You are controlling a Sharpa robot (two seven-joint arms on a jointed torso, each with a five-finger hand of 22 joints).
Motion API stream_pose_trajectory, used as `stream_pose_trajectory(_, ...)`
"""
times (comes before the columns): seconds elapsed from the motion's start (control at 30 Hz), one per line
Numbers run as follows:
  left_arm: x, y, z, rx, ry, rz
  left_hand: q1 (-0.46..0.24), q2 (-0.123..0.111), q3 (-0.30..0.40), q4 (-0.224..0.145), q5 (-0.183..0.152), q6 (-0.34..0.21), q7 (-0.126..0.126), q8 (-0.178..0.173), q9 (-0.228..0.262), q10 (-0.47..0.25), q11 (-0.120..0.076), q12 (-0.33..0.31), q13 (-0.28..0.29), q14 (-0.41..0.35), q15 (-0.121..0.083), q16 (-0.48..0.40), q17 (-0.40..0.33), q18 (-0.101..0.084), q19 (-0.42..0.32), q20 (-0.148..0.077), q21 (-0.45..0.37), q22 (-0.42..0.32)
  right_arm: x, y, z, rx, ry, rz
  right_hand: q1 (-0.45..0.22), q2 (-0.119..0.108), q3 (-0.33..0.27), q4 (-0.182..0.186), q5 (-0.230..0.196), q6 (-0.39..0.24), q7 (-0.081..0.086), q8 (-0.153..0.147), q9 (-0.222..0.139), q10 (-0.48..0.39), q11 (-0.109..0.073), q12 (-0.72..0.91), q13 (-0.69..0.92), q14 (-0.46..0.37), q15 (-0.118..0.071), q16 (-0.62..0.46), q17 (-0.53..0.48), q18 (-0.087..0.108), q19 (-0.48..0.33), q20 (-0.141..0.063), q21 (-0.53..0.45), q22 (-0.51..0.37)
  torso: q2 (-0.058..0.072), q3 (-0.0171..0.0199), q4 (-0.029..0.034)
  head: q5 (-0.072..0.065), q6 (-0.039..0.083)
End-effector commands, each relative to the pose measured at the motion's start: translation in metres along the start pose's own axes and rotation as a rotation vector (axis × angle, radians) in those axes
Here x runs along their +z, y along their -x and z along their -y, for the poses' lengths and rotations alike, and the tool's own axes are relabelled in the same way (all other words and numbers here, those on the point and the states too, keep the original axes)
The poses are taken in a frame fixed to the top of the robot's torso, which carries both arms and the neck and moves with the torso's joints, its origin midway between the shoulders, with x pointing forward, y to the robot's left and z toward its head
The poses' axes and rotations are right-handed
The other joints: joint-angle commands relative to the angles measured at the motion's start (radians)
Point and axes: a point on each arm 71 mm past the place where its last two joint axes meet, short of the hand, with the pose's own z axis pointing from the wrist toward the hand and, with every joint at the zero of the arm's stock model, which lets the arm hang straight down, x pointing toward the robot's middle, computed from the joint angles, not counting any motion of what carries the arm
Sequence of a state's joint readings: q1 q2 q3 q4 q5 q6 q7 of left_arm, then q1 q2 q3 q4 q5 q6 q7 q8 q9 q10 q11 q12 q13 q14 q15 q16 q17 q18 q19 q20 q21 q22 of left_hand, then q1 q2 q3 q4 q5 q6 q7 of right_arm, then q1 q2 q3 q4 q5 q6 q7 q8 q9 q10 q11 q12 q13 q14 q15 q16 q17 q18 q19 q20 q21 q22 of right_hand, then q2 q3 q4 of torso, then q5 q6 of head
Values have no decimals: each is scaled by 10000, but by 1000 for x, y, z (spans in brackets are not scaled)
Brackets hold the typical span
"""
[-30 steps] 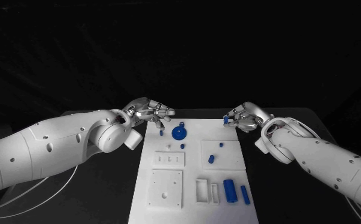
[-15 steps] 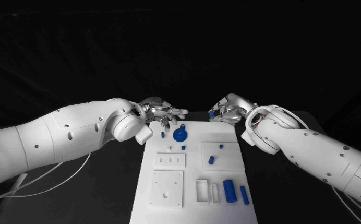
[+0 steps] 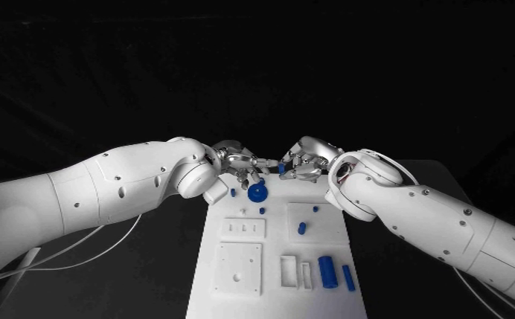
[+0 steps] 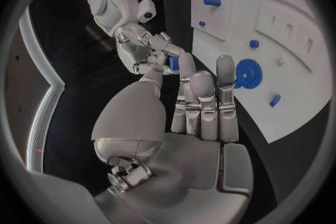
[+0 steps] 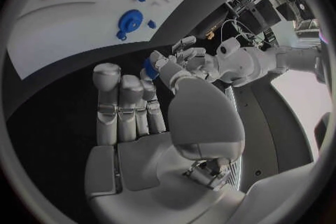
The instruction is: Assemble the parts on the task board
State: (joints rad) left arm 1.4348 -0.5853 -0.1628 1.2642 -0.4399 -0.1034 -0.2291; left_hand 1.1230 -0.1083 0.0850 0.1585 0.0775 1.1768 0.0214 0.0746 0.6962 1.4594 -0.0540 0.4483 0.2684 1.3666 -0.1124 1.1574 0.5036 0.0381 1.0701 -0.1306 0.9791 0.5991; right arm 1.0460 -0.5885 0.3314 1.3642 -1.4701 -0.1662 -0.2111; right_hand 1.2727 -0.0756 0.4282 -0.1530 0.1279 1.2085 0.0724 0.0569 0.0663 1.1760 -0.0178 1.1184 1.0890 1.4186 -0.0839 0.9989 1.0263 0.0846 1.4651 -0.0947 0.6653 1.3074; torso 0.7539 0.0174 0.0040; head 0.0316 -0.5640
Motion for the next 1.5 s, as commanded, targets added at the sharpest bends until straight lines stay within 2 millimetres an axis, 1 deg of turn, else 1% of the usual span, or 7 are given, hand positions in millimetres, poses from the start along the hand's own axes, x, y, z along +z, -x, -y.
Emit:
stream_pose_trajectory(0.03,2,2,1,235,240,463,8,-173,91,204,-68,-78,12,-50,168,-165,8,152,41,-107,10,115,-45,-1,-83,21,-125,201,1,-4,-3,-534,-160,-254,-22,-73,34,3,66,-7,-16,62,55,37,-14,-33,-6,67,17,6,16,57,127,-57,44,753,9,-11,0,6,1)
stream_pose_trajectory(0.27,4,1,3,460,310,738,2,-270,58,238,-64,-172,21,-45,231,-222,7,294,106,-113,22,241,-35,-9,-92,25,-186,326,2,-7,-9,-557,-86,-330,-49,-62,-5,46,53,7,-26,64,59,50,-20,-20,2,76,12,6,23,50,142,-61,103,764,22,-6,-3,35,-11)
stream_pose_trajectory(0.87,7,-7,3,946,738,398,39,-261,57,208,-104,-160,19,-56,203,-283,6,432,133,-150,25,359,-78,-16,-93,29,-291,567,5,-11,-16,-559,-26,-407,-63,-57,-84,108,91,14,-39,61,61,63,-28,-22,-5,95,4,4,34,43,160,-69,138,769,13,5,-15,59,-29)
stream_pose_trajectory(0.93,8,-8,4,981,750,365,74,-211,58,145,-49,-158,24,-56,175,-281,4,458,132,-146,23,399,-89,-14,-85,28,-324,650,5,-11,-17,-558,-16,-426,-59,-55,-99,118,91,19,-42,62,61,71,-31,-15,1,102,1,9,42,39,170,-72,162,775,15,2,-15,63,-26)
stream_pose_trajectory(1.03,8,-10,4,1013,750,321,113,-81,-1,-19,350,-178,26,-56,169,-287,-4,525,158,-156,17,480,-75,-16,-68,22,-348,738,5,-12,-18,-562,-5,-460,-59,-55,-99,118,91,19,-42,62,61,71,-31,-15,1,102,1,9,42,39,170,-72,162,775,19,-3,-11,58,-18)
stream_pose_trajectory(1.4,9,-13,6,1085,771,151,108,54,-16,-135,348,-153,11,-50,168,-313,-12,585,168,-175,14,536,-104,-21,-55,20,-435,898,8,-15,-22,-702,40,-536,-64,-59,-143,145,101,19,-45,61,61,68,-30,-20,-5,100,1,-8,37,37,170,-74,152,773,26,-8,-7,48,-31)
stream_pose_trajectory(1.5,10,-15,7,1117,775,49,160,214,-82,-309,426,-156,10,-55,172,-334,-11,602,162,-196,12,552,-134,-25,-42,18,-513,1026,8,-16,-24,-737,59,-529,-64,-59,-143,145,101,19,-45,61,61,68,-30,-20,-5,100,1,-8,37,37,170,-74,152,773,23,-10,4,46,-44)
